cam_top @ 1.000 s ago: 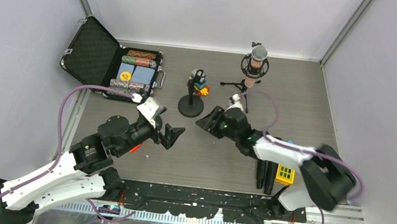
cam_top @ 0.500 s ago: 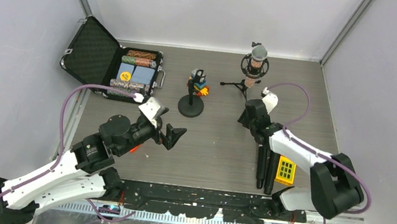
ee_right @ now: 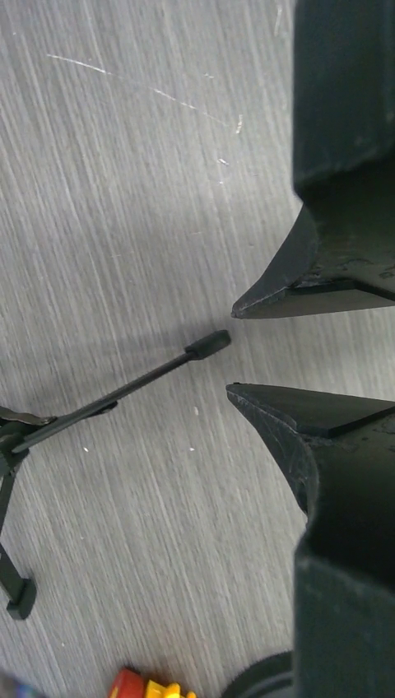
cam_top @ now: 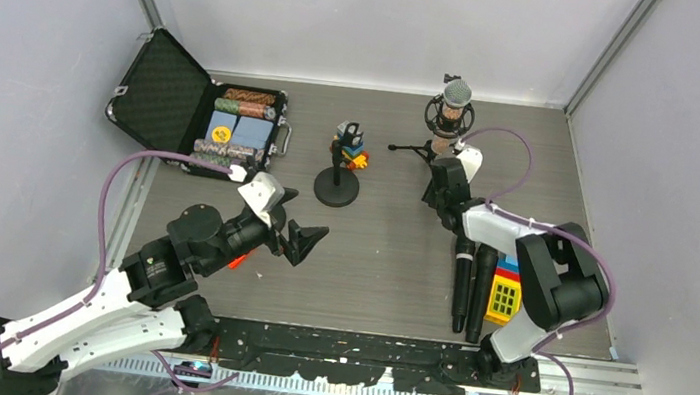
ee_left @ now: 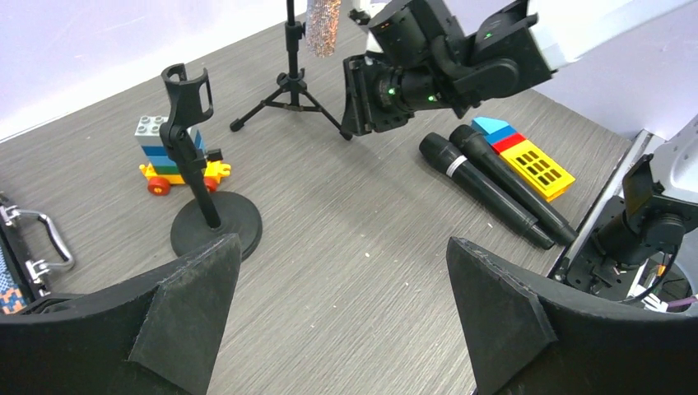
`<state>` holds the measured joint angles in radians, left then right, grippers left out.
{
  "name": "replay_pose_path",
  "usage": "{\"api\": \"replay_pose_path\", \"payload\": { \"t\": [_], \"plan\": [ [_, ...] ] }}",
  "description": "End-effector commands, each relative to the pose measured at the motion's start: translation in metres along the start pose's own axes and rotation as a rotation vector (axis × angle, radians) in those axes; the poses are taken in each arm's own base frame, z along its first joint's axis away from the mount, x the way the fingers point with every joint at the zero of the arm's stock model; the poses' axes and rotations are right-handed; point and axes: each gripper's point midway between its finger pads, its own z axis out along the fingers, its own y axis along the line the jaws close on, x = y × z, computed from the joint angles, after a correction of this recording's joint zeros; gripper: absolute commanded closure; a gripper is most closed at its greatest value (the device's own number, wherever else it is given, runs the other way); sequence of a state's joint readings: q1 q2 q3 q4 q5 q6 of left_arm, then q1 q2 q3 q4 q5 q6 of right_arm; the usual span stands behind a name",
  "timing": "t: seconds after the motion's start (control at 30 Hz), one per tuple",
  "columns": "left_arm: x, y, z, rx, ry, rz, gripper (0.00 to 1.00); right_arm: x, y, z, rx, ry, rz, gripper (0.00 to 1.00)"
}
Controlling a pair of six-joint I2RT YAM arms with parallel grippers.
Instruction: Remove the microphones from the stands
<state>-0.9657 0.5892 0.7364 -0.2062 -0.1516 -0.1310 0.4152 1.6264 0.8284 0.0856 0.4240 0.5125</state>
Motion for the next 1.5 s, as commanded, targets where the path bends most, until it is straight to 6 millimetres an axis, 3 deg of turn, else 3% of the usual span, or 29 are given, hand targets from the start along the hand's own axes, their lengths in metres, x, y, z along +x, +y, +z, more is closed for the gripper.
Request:
{"api": "replay_pose_path", "payload": {
  "t": [0.0, 0.17, 0.27, 0.5, 0.63, 0.93, 1.13, 1.3, 1.47],
  "plan": [
    [-0.029, -0.009, 0.0, 0.041, -0.093, -0.026, 0.01, -0.027, 0.012, 0.017, -0.039, -0.074, 0.006, 0.6],
    [-0.031, -0.008, -0.003, 0.043, -0.1, -0.012, 0.01, -0.014, 0.011, 0.037, -0.037, -0.018, -0.004, 0.62],
    [-0.031, -0.007, -0.005, 0.038, -0.098, -0.009, 0.01, -0.002, 0.009, 0.045, -0.027, 0.011, -0.009, 0.69],
    [-0.026, -0.003, -0.008, 0.019, -0.09, -0.009, 0.01, 0.02, 0.004, 0.036, -0.047, 0.053, 0.024, 0.81],
    [-0.025, -0.002, -0.008, 0.018, -0.096, -0.018, 0.01, 0.031, 0.007, 0.02, -0.067, 0.065, 0.001, 0.88],
    [-0.023, -0.003, -0.007, 0.018, -0.094, -0.034, 0.01, 0.075, 0.033, -0.026, -0.12, 0.078, -0.063, 0.9],
    [-0.021, -0.003, -0.007, 0.016, -0.091, -0.039, 0.01, 0.12, 0.055, -0.077, -0.173, 0.074, -0.051, 0.9],
    [-0.021, 0.0, -0.008, 0.001, -0.097, -0.04, 0.01, 0.14, 0.048, -0.111, -0.17, 0.046, -0.016, 0.9],
    [-0.018, 0.001, -0.005, -0.006, -0.093, -0.042, 0.01, 0.167, 0.059, -0.149, -0.322, 0.082, -0.03, 0.9]
  ]
}}
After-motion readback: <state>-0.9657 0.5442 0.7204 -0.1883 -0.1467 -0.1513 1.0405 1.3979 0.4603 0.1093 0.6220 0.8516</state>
